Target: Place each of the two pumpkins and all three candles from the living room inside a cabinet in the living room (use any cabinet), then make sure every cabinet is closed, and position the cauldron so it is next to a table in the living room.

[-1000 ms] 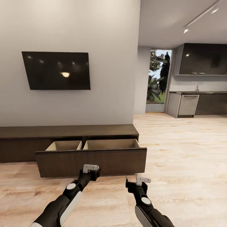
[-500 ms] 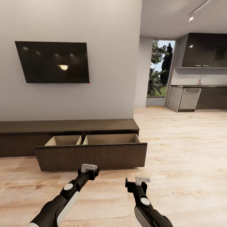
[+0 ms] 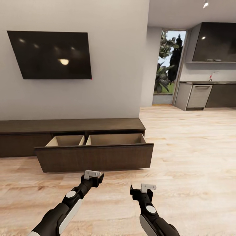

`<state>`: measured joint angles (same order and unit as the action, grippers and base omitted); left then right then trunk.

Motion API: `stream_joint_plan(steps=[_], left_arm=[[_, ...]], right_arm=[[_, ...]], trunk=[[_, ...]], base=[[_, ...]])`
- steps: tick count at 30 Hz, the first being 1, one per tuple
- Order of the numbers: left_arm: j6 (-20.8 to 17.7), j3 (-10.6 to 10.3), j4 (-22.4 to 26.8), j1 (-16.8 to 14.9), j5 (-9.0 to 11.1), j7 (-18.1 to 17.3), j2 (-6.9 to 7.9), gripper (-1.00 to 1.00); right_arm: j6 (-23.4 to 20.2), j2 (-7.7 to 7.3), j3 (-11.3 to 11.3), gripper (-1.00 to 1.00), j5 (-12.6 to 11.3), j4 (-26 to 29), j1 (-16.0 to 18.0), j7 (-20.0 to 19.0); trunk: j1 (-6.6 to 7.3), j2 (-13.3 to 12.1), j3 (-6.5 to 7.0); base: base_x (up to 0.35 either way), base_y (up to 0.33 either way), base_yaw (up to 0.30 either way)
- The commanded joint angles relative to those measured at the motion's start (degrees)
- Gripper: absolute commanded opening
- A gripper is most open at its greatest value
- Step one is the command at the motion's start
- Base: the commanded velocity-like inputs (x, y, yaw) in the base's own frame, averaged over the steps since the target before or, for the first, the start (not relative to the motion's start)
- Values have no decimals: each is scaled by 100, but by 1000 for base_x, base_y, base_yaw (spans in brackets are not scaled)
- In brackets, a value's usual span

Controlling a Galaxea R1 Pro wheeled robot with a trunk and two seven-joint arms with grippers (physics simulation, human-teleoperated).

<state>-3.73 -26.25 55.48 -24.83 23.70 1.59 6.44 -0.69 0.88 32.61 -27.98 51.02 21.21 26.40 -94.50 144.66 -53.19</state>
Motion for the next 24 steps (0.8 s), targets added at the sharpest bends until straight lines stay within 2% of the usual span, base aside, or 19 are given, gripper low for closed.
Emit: stream_joint_plan(steps=[1, 17, 20, 21, 24], left_arm=[[-23, -18, 9, -4, 56, 17, 7, 100], [-14, -12, 19, -4, 56, 52, 7, 100], [-9, 1, 6, -4, 56, 68, 5, 100], [-7, 7, 0, -4, 53, 75, 2, 100], [-1, 14, -7, -4, 49, 87, 0, 100]], right_arm=[[-5, -4, 18, 100, -38, 7, 4, 41], [-13, 38, -13, 100, -15, -35, 30, 129], [-14, 101, -10, 100, 0, -42, 67, 133], [-12, 181, -8, 100, 3, -44, 80, 128], [-11, 294, -14, 100, 3, -46, 122, 123]], trunk=[[-1, 5, -29], [-42, 26, -383], [-50, 30, -450], [-53, 31, -472], [-60, 35, -539]], base=[[0, 0, 0], [0, 0, 0], [0, 0, 0], [0, 0, 0], [0, 0, 0]])
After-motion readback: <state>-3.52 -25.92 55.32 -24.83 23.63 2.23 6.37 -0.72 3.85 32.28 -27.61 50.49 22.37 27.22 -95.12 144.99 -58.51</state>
